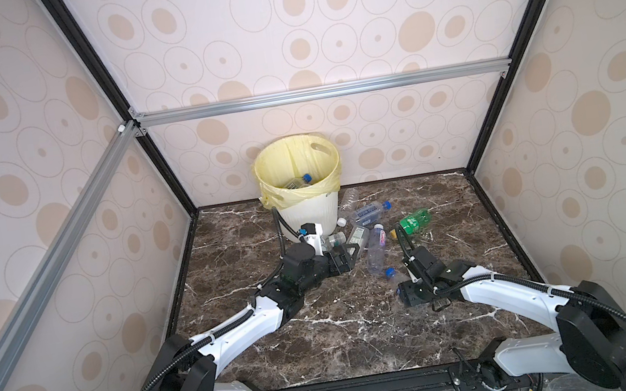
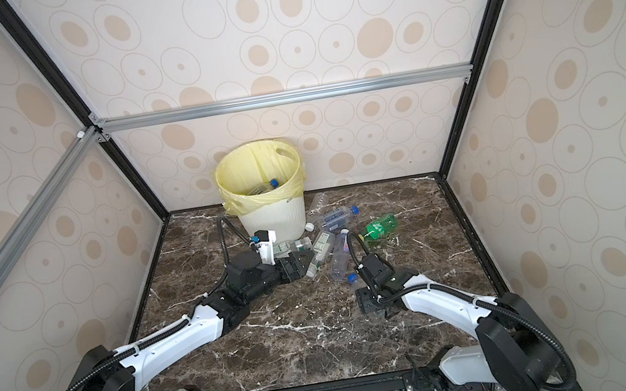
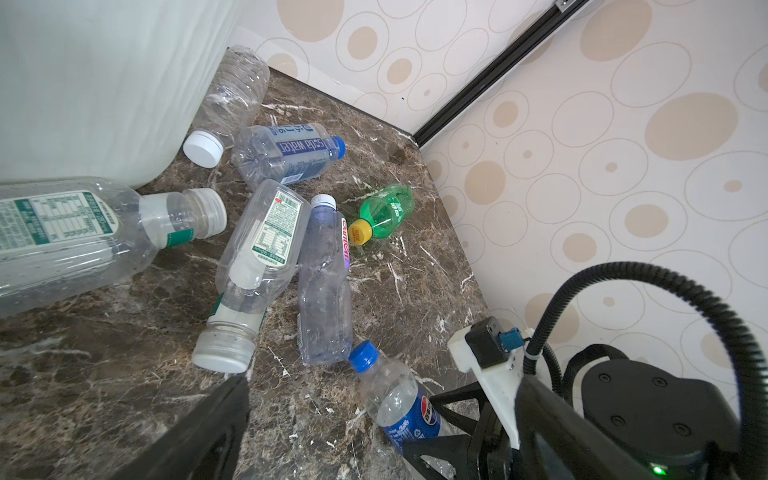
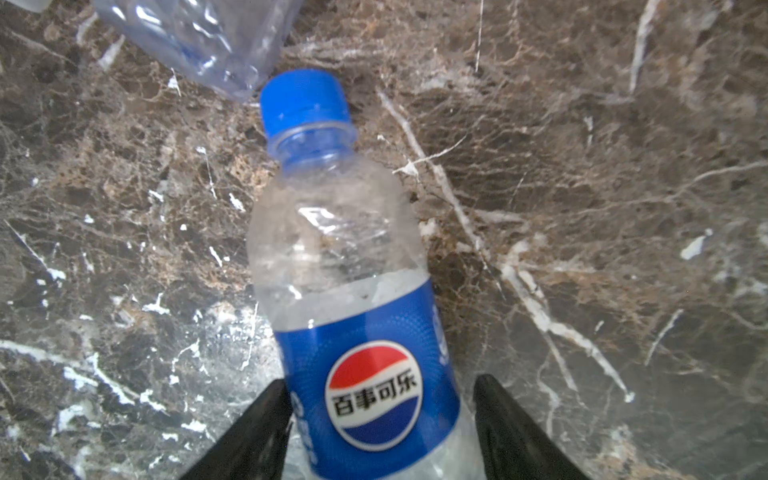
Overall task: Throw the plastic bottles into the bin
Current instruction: 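Lower the right gripper onto the blue-label Pepsi bottle while the left withdraws, then close the right gripper on the Pepsi bottle and lift it, then pass the Pepsi bottle from the right gripper into the left gripper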
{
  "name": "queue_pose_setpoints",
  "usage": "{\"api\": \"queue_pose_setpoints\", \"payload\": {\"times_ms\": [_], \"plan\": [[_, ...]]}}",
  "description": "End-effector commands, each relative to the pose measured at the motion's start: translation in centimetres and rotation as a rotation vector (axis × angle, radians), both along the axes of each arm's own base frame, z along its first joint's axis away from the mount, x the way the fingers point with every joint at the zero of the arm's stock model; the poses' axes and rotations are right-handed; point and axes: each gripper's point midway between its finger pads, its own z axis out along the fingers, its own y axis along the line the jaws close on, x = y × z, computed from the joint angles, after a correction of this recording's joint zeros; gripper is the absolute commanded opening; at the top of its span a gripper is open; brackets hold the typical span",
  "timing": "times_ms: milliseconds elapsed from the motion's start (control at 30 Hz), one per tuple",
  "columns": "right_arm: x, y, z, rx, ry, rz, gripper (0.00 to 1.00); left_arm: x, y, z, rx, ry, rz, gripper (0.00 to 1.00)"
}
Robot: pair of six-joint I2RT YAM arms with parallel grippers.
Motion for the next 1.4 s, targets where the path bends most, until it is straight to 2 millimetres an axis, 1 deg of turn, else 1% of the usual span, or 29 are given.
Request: {"api": "queue_pose_setpoints", "payload": {"times_ms": [0,167,300,367,467,667,833,933,1033,1133,1233,1367], "plan": [[-1.2,0.1,-1.5,0.003,0.060,-0.004,0.68,0.0,-0.3,0.4,-0.032,-0.002,0.004,0.99],[-1.5,1.1,-1.8,0.009,0.067,0.013,0.64,-0.1,-0.4,0.1,-0.036,0.009,0.002,0.99],[-1.3,1.5,-2.0,0.013,0.069,0.013,0.57,-0.1,-0.5,0.0,-0.040,0.017,0.004,0.99],[-1.2,1.8,-1.7,0.018,0.064,0.017,0.53,-0.1,-0.5,-0.2,-0.040,0.025,0.001,0.99],[-0.6,2.5,-0.3,0.040,0.045,0.029,0.50,0.0,-0.3,-0.5,-0.008,0.035,0.011,0.99],[1.0,3.8,3.4,0.088,-0.032,0.061,0.49,-0.3,0.0,-0.5,-0.007,0.047,0.015,0.99],[2.3,5.5,6.1,0.144,-0.081,0.094,0.49,-0.6,-0.8,-0.5,-0.059,0.075,-0.026,0.99],[3.0,6.6,7.7,0.194,-0.111,0.115,0.49,-0.7,-1.5,-0.4,-0.090,0.084,-0.056,0.96],[3.6,7.8,9.1,0.251,-0.136,0.130,0.48,-0.6,-1.7,-0.3,-0.092,0.086,-0.061,0.94],[3.8,8.9,10.2,0.294,-0.162,0.149,0.48,-0.5,-2.0,-0.2,-0.097,0.086,-0.073,0.93],[3.9,9.6,10.8,0.312,-0.180,0.172,0.48,-0.4,-2.4,-0.1,-0.106,0.089,-0.088,0.91],[3.5,10.8,11.5,0.331,-0.196,0.218,0.48,-0.3,-2.5,-0.1,-0.107,0.089,-0.090,0.89]]}}
